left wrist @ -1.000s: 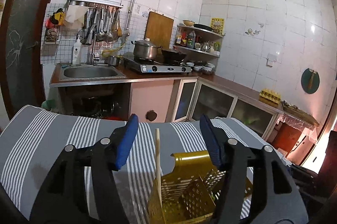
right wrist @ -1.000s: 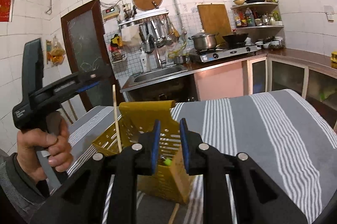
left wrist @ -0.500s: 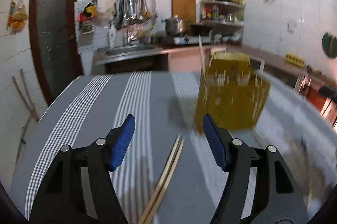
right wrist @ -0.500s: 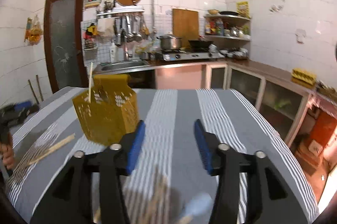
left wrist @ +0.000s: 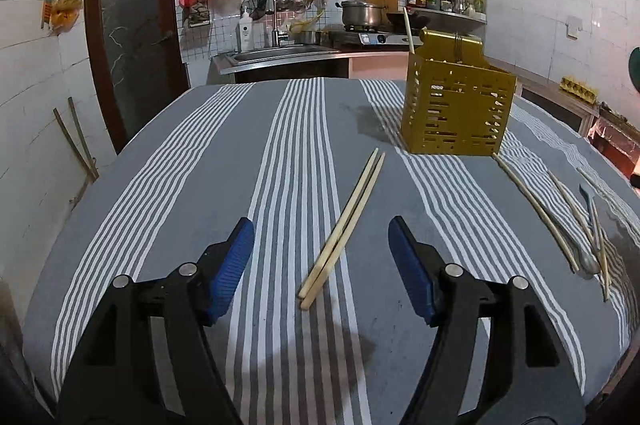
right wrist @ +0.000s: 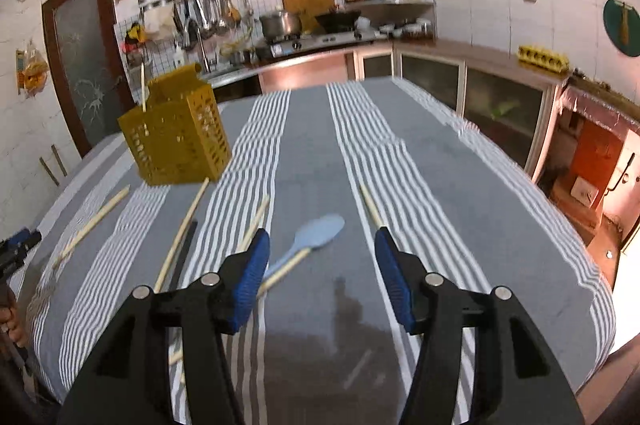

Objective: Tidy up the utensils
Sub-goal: 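Grasp the light-blue spatula with the right tool while the left tool withdraws from the caddy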

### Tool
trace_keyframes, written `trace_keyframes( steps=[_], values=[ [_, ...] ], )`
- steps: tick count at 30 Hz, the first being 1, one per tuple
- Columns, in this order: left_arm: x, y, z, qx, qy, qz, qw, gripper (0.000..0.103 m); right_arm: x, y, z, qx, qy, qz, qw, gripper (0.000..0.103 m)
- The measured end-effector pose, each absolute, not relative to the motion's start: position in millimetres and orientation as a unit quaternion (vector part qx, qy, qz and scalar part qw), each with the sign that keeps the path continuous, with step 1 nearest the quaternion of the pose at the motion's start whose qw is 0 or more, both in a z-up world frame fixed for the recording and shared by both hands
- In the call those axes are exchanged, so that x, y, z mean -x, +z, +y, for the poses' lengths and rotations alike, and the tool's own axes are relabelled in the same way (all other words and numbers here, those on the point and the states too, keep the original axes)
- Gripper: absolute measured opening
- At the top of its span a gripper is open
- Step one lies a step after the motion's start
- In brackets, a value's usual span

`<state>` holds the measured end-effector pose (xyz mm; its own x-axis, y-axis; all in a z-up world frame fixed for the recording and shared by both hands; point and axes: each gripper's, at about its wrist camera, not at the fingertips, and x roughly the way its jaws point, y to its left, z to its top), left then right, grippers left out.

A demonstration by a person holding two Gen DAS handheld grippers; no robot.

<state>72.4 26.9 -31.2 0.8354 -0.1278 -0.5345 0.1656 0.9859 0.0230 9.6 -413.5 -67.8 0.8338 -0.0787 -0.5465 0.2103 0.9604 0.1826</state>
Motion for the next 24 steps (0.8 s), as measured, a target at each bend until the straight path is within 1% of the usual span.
trace_keyframes(
  steps=[5, 11, 12, 13, 17, 22, 24],
  values=[
    [-85, -33, 26, -0.018, -0.074, 0.286, 0.955, 0.069, -31, -80, -414, -0.128, -0.070, 0.317, 0.937, 0.054],
    [-106, -42, 24, -0.010, -0.075, 0.324, 0.943, 0.070, -66, -103, -414, -0.144, -0.060, 0.375, 0.914, 0.054],
    [-109, -42, 23, -0.010, -0.075, 0.326, 0.942, 0.070, -70, -106, -413, -0.146, -0.060, 0.381, 0.911, 0.055],
    [-114, -43, 21, -0.014, -0.076, 0.330, 0.941, 0.070, -76, -108, -413, -0.147, -0.060, 0.388, 0.908, 0.059],
    [-125, -44, 11, -0.033, -0.085, 0.335, 0.938, 0.070, -97, -114, -411, -0.151, -0.063, 0.407, 0.899, 0.060],
    [-134, -46, -5, -0.046, -0.105, 0.337, 0.935, 0.071, -121, -118, -400, -0.110, -0.072, 0.422, 0.897, 0.064],
    [-137, -48, -10, -0.046, -0.110, 0.340, 0.933, 0.071, -129, -119, -396, -0.085, -0.075, 0.424, 0.898, 0.064]
  ],
)
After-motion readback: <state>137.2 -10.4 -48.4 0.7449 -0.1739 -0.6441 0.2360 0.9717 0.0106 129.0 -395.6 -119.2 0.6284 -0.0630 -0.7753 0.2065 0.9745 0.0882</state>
